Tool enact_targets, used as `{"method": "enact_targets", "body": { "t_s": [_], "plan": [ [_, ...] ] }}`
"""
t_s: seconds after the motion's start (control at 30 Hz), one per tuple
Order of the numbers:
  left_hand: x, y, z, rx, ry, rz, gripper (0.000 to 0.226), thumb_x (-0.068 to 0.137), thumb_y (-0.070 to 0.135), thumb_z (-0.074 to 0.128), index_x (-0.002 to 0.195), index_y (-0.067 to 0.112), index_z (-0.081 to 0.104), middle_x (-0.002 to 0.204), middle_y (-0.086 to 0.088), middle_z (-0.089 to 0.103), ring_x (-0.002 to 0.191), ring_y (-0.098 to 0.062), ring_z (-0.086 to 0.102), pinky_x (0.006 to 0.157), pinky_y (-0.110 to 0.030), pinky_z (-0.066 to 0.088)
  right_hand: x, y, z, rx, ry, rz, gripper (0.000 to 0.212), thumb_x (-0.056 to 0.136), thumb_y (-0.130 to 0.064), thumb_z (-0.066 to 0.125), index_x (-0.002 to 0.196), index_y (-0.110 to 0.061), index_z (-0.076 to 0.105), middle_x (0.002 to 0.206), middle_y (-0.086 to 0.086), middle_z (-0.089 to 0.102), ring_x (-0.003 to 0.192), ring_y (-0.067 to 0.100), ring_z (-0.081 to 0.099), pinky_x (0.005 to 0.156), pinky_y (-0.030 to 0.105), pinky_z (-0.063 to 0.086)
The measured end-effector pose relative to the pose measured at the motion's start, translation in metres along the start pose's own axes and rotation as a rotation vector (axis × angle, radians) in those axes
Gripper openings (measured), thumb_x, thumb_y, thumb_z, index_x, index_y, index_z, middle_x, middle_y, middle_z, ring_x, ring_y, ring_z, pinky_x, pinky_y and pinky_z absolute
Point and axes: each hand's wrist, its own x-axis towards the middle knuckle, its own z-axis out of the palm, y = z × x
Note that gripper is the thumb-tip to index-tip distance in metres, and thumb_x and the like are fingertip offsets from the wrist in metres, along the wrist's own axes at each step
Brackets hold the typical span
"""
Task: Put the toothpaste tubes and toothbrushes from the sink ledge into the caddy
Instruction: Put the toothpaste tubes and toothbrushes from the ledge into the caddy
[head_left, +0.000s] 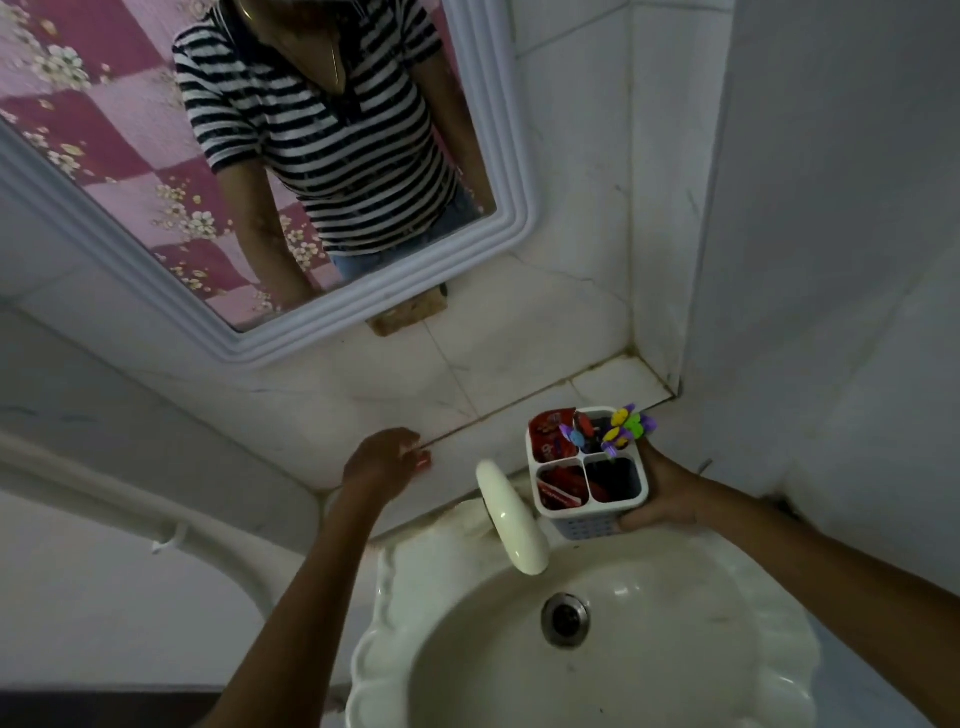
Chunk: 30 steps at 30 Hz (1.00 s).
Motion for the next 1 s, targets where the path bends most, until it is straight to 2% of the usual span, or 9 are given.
{"method": "enact_targets", "body": {
  "t_s": [0.07, 0.17, 0.37, 0.47, 0.63, 0.7, 0.77, 0.87, 1.0],
  "plan": [
    [0.011, -0.025, 0.021, 0.143, -0.100, -0.061, 0.047, 0.094, 0.033, 0.053, 0.141, 0.030, 0.048, 0.149, 0.001, 0.049, 0.132, -0.023, 0.051, 0.108, -0.035, 0.042, 0.001, 0.002, 0.000, 0.005, 0.001, -0.002, 0.102, 0.056, 0.011, 0.084, 0.124, -0.038, 0.025, 0.130, 0.000, 0.049, 0.115, 0.000, 0.053, 0.085, 0.010, 0.050],
    [0.012, -0.044, 0.045, 0.317, -0.107, -0.020, 0.056, 0.092, 0.034, 0.052, 0.147, 0.033, 0.038, 0.149, -0.001, 0.049, 0.133, -0.025, 0.049, 0.106, -0.035, 0.043, 0.001, 0.004, 0.000, 0.000, 0.009, 0.002, 0.101, 0.056, 0.008, 0.085, 0.123, -0.039, 0.026, 0.129, -0.001, 0.048, 0.119, 0.007, 0.051, 0.086, 0.009, 0.049],
    [0.010, -0.023, 0.058, 0.523, -0.040, 0.106, 0.036, 0.098, 0.043, 0.043, 0.120, 0.019, 0.060, 0.117, -0.008, 0.064, 0.107, -0.028, 0.063, 0.087, -0.038, 0.053, 0.000, 0.004, -0.001, -0.009, -0.003, 0.011, 0.102, 0.055, 0.007, 0.086, 0.125, -0.038, 0.025, 0.125, -0.008, 0.049, 0.118, 0.007, 0.051, 0.085, 0.008, 0.049],
    [0.002, -0.003, 0.042, 0.282, -0.032, 0.096, 0.025, 0.093, 0.042, 0.051, 0.099, 0.020, 0.063, 0.098, -0.005, 0.070, 0.092, -0.026, 0.068, 0.080, -0.035, 0.056, 0.001, 0.005, 0.000, 0.001, 0.007, 0.008, 0.105, 0.055, 0.009, 0.085, 0.130, -0.028, 0.022, 0.130, 0.002, 0.049, 0.119, 0.014, 0.051, 0.085, 0.007, 0.048],
    [-0.031, 0.064, -0.031, -0.469, 0.362, 0.240, 0.013, 0.090, 0.018, 0.065, 0.102, 0.016, 0.064, 0.094, 0.001, 0.071, 0.082, -0.011, 0.068, 0.072, -0.012, 0.052, 0.000, 0.003, 0.001, 0.004, 0.024, 0.002, 0.106, 0.052, 0.002, 0.086, 0.131, -0.028, 0.022, 0.135, 0.009, 0.047, 0.122, 0.018, 0.050, 0.089, 0.009, 0.048],
    [-0.051, 0.099, -0.055, -0.667, 0.346, 0.364, 0.015, 0.091, 0.016, 0.065, 0.105, 0.016, 0.065, 0.101, -0.005, 0.073, 0.089, -0.015, 0.072, 0.078, -0.024, 0.058, -0.001, 0.000, 0.001, 0.002, 0.022, 0.002, 0.108, 0.049, -0.003, 0.086, 0.132, -0.025, 0.021, 0.133, 0.009, 0.049, 0.121, 0.018, 0.052, 0.090, 0.015, 0.050],
    [-0.070, 0.128, -0.066, -0.714, 0.240, 0.458, 0.017, 0.090, 0.014, 0.066, 0.107, 0.015, 0.065, 0.104, -0.005, 0.074, 0.093, -0.013, 0.073, 0.078, -0.025, 0.060, -0.001, -0.002, 0.001, -0.014, 0.009, 0.013, 0.108, 0.047, -0.007, 0.087, 0.131, -0.027, 0.021, 0.130, 0.003, 0.051, 0.120, 0.015, 0.053, 0.090, 0.014, 0.050],
    [-0.092, 0.162, -0.057, -0.623, 0.090, 0.514, 0.017, 0.087, 0.013, 0.068, 0.105, 0.014, 0.068, 0.102, 0.002, 0.074, 0.089, -0.006, 0.072, 0.076, -0.021, 0.060, -0.001, -0.004, -0.001, -0.005, -0.012, 0.025, 0.102, 0.054, 0.012, 0.084, 0.123, -0.031, 0.023, 0.117, -0.012, 0.050, 0.107, 0.000, 0.053, 0.079, 0.005, 0.048],
    [-0.102, 0.179, -0.030, -0.488, 0.029, 0.533, 0.015, 0.083, 0.015, 0.069, 0.097, 0.023, 0.069, 0.092, 0.005, 0.074, 0.082, -0.013, 0.072, 0.075, -0.040, 0.062, -0.001, -0.003, -0.002, -0.005, -0.010, 0.028, 0.104, 0.055, 0.016, 0.083, 0.131, -0.022, 0.023, 0.116, -0.015, 0.051, 0.105, -0.014, 0.053, 0.075, 0.003, 0.047]
  ]
}}
